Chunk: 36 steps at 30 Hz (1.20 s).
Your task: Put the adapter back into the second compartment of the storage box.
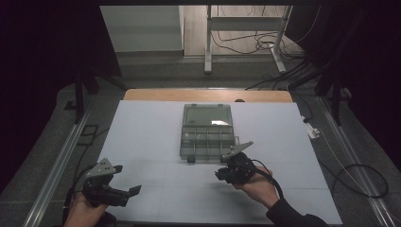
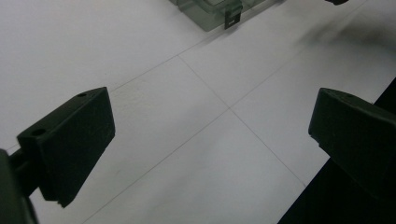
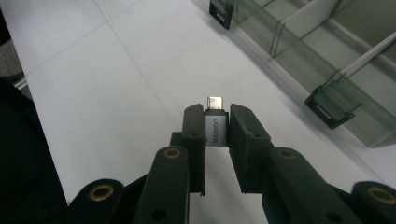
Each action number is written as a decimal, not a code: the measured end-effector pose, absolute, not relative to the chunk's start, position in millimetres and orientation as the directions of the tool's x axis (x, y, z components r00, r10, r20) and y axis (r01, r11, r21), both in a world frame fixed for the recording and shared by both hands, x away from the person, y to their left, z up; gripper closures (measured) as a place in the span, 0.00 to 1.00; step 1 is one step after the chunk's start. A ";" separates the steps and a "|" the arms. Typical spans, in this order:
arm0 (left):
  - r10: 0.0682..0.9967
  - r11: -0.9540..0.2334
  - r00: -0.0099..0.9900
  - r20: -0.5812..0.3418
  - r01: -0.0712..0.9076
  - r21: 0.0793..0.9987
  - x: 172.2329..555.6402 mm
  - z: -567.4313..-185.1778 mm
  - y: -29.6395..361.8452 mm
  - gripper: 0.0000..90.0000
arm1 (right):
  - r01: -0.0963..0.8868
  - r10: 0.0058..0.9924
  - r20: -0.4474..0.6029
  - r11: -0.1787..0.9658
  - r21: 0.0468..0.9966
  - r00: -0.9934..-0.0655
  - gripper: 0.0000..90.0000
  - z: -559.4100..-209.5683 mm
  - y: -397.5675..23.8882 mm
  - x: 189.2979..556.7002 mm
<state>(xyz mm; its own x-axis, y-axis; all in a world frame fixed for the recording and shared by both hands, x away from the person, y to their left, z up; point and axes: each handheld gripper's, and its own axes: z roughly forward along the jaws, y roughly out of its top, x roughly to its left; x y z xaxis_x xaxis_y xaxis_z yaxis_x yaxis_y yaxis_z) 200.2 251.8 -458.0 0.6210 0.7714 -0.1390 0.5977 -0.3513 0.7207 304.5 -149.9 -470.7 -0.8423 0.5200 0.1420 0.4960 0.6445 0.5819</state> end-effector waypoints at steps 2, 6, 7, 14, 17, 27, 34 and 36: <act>0.771 -0.352 0.621 -0.139 0.598 0.721 200.3 -458.0 251.8 0.01 | 0.500 0.524 0.145 0.639 0.584 -0.839 0.84 -470.0 -149.7 305.4; 0.771 -0.352 0.621 -0.139 0.598 0.720 200.4 -458.1 251.7 0.01 | 0.504 0.530 0.151 0.624 0.596 -0.834 0.84 -466.7 -150.0 310.8; 0.771 -0.351 0.621 -0.140 0.598 0.720 200.5 -458.1 251.7 0.01 | 0.507 0.533 0.152 0.620 0.598 -0.832 0.84 -466.1 -149.9 311.9; 0.771 -0.352 0.622 -0.140 0.598 0.720 200.6 -458.1 251.7 0.01 | 0.515 0.547 0.157 0.598 0.614 -0.823 0.84 -462.8 -148.7 321.0; 0.771 -0.352 0.621 -0.140 0.599 0.720 200.7 -458.2 251.7 0.01 | 0.514 0.552 0.153 0.592 0.621 -0.820 0.84 -461.4 -147.1 325.2; 0.770 -0.352 0.622 -0.141 0.598 0.720 200.8 -458.2 251.8 0.01 | 0.509 0.567 0.142 0.566 0.648 -0.811 0.84 -458.4 -139.5 340.4; 0.769 -0.352 0.623 -0.141 0.598 0.720 200.9 -458.2 251.9 0.01 | 0.515 0.584 0.136 0.552 0.656 -0.800 0.84 -458.8 -137.4 349.7; 0.769 -0.353 0.624 -0.141 0.598 0.719 201.0 -458.2 251.6 0.01 | 0.512 0.590 0.130 0.545 0.664 -0.797 0.84 -457.8 -136.8 353.7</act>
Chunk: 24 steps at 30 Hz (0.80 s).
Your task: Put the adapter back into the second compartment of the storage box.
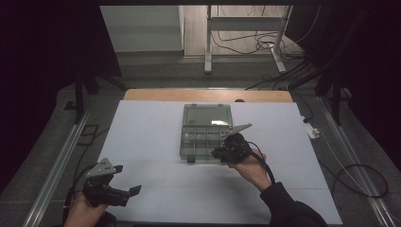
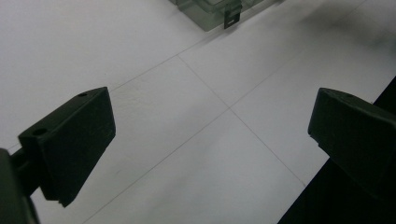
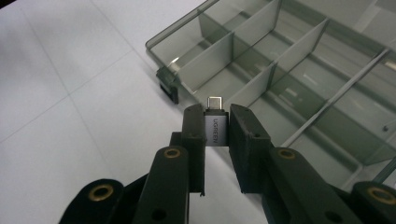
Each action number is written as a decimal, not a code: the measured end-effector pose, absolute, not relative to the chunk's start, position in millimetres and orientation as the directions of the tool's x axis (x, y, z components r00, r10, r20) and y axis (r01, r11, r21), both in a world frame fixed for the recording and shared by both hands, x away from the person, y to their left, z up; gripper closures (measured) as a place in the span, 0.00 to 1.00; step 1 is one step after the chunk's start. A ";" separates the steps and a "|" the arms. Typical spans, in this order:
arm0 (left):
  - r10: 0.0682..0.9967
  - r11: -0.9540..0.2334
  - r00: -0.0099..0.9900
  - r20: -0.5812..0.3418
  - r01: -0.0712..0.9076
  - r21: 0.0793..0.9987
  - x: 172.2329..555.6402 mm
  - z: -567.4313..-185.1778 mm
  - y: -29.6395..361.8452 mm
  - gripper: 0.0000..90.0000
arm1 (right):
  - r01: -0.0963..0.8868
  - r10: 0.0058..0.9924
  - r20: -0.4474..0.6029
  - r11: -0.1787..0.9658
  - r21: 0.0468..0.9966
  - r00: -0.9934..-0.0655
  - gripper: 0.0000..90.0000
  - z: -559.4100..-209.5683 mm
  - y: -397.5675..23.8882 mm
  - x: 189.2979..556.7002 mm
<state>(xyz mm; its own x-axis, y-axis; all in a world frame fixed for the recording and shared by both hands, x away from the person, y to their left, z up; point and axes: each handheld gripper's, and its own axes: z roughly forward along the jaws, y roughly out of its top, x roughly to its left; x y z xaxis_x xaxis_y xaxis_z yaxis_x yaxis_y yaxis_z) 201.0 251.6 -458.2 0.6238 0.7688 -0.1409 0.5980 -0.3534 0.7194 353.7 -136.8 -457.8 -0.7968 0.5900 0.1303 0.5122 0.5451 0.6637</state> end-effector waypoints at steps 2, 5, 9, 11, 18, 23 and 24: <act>0.769 -0.353 0.623 -0.141 0.598 0.719 201.0 -458.2 251.6 0.01 | 0.514 0.593 0.130 0.544 0.663 -0.795 0.84 -457.5 -136.4 354.9; 0.770 -0.349 0.621 -0.144 0.599 0.720 201.2 -458.4 251.4 0.01 | 0.512 0.596 0.125 0.541 0.668 -0.793 0.84 -457.8 -134.6 358.7; 0.770 -0.349 0.621 -0.144 0.600 0.720 201.4 -458.5 251.4 0.02 | 0.510 0.601 0.118 0.538 0.671 -0.790 0.84 -458.3 -131.4 363.7; 0.770 -0.353 0.622 -0.142 0.600 0.718 201.4 -458.4 251.5 0.02 | 0.512 0.607 0.116 0.534 0.672 -0.786 0.84 -459.2 -129.2 367.6; 0.771 -0.354 0.621 -0.140 0.601 0.717 201.6 -458.5 251.4 0.02 | 0.515 0.618 0.113 0.523 0.679 -0.778 0.84 -460.1 -124.3 376.1; 0.772 -0.353 0.620 -0.140 0.602 0.716 201.7 -458.5 251.6 0.02 | 0.517 0.625 0.112 0.517 0.682 -0.773 0.84 -461.4 -120.0 382.3; 0.773 -0.349 0.618 -0.143 0.603 0.718 201.7 -458.6 251.3 0.02 | 0.518 0.626 0.112 0.516 0.682 -0.772 0.84 -461.7 -119.1 383.4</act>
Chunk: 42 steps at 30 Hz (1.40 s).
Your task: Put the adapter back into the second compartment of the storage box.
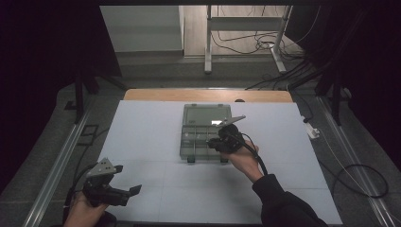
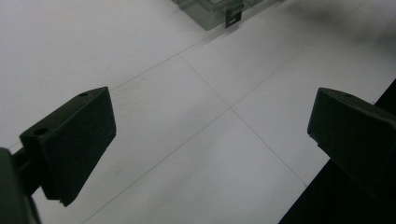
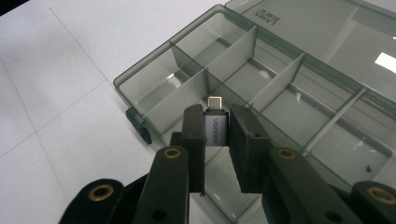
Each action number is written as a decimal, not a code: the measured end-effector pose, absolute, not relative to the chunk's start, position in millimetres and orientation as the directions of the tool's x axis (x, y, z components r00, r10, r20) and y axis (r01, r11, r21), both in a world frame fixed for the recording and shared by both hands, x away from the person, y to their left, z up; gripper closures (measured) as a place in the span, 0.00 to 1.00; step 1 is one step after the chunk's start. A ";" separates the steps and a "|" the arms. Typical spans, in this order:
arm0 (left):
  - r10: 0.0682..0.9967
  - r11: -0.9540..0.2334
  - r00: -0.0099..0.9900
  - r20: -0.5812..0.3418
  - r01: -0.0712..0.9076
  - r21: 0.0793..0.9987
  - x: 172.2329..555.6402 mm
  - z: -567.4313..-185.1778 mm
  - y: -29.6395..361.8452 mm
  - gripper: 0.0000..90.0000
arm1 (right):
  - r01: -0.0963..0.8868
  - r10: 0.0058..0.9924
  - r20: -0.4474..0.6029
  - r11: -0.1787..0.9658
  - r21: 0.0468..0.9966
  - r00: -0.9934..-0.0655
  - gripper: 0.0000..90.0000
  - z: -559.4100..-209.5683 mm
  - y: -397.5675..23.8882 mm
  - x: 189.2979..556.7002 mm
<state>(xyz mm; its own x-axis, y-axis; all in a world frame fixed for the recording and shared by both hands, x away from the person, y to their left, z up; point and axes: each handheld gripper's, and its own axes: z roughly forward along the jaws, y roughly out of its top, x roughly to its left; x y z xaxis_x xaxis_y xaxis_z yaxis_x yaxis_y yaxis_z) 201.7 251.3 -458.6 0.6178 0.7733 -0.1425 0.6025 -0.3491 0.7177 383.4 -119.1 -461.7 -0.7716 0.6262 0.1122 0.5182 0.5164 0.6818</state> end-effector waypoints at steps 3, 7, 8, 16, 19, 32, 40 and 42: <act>0.773 -0.352 0.619 -0.141 0.603 0.716 201.7 -458.5 251.5 0.02 | 0.521 0.633 0.110 0.514 0.682 -0.767 0.84 -463.2 -117.2 386.7; 0.774 -0.349 0.617 -0.143 0.603 0.717 201.7 -458.6 251.4 0.02 | 0.524 0.641 0.111 0.502 0.688 -0.759 0.84 -463.7 -114.8 391.1; 0.773 -0.351 0.618 -0.141 0.603 0.716 201.7 -458.5 251.6 0.02 | 0.524 0.641 0.111 0.502 0.688 -0.759 0.84 -463.7 -114.8 391.1; 0.775 -0.349 0.616 -0.142 0.604 0.717 201.7 -458.6 251.6 0.02 | 0.523 0.650 0.102 0.496 0.693 -0.753 0.84 -465.2 -107.8 399.4; 0.775 -0.349 0.616 -0.142 0.604 0.717 201.7 -458.6 251.6 0.02 | 0.523 0.654 0.100 0.494 0.695 -0.750 0.84 -466.1 -106.1 402.5; 0.774 -0.353 0.618 -0.139 0.604 0.715 201.8 -458.6 251.6 0.02 | 0.530 0.674 0.090 0.484 0.696 -0.733 0.84 -470.1 -101.5 415.4; 0.775 -0.348 0.616 -0.144 0.605 0.716 201.9 -458.8 251.7 0.02 | 0.529 0.679 0.082 0.484 0.698 -0.729 0.84 -472.6 -95.5 422.4; 0.775 -0.348 0.616 -0.144 0.606 0.715 202.0 -458.8 251.7 0.02 | 0.529 0.682 0.076 0.485 0.696 -0.727 0.84 -474.0 -93.3 424.7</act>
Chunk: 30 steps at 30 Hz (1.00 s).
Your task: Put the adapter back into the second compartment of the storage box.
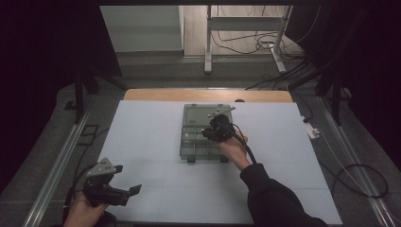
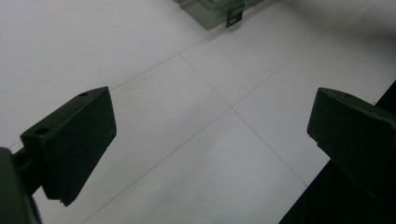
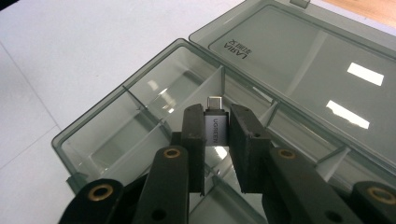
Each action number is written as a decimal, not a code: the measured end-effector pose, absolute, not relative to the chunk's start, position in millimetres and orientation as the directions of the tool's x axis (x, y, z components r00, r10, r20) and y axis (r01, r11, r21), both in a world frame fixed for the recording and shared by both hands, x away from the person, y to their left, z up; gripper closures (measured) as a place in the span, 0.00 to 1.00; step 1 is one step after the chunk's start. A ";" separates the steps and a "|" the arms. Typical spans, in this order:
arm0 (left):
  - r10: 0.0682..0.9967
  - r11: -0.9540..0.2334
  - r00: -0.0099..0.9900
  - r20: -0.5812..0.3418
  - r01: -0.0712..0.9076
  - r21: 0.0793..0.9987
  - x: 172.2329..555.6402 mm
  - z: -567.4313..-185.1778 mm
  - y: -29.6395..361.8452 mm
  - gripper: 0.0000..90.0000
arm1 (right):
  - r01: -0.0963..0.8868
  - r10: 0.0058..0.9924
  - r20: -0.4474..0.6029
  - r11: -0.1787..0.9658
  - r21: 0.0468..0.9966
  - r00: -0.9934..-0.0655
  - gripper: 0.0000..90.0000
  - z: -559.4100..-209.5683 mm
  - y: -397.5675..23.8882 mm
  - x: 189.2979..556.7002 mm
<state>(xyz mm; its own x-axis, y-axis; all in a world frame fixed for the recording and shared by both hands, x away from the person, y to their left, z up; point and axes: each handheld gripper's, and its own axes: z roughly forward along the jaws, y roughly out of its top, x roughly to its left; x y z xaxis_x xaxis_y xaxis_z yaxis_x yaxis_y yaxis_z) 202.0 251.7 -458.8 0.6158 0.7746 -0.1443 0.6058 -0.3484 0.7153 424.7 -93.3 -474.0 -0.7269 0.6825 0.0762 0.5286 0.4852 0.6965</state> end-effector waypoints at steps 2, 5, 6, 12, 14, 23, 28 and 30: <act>0.775 -0.349 0.616 -0.144 0.606 0.715 201.9 -458.8 251.6 0.02 | 0.530 0.685 0.075 0.484 0.696 -0.724 0.84 -474.5 -91.9 426.6; 0.775 -0.348 0.615 -0.144 0.606 0.715 202.0 -458.8 251.6 0.02 | 0.531 0.688 0.074 0.481 0.698 -0.722 0.84 -475.2 -89.5 430.0; 0.775 -0.348 0.615 -0.144 0.606 0.715 202.0 -458.8 251.6 0.02 | 0.531 0.688 0.074 0.481 0.698 -0.722 0.84 -475.2 -89.5 430.0; 0.775 -0.348 0.615 -0.144 0.607 0.715 202.1 -458.9 251.7 0.02 | 0.528 0.691 0.059 0.491 0.692 -0.720 0.84 -479.5 -83.2 436.1; 0.776 -0.348 0.614 -0.144 0.607 0.714 202.1 -458.9 251.8 0.02 | 0.527 0.691 0.054 0.496 0.691 -0.721 0.84 -481.1 -81.6 437.5; 0.776 -0.349 0.614 -0.143 0.607 0.715 201.9 -458.8 251.9 0.02 | 0.531 0.688 0.041 0.520 0.669 -0.724 0.83 -490.6 -77.2 440.7; 0.776 -0.350 0.614 -0.141 0.607 0.714 201.9 -458.7 252.1 0.02 | 0.529 0.690 0.052 0.503 0.683 -0.722 0.76 -487.6 -78.4 440.1; 0.777 -0.348 0.613 -0.142 0.607 0.715 201.8 -458.8 251.9 0.03 | 0.532 0.689 0.059 0.500 0.683 -0.722 0.74 -486.1 -79.7 439.6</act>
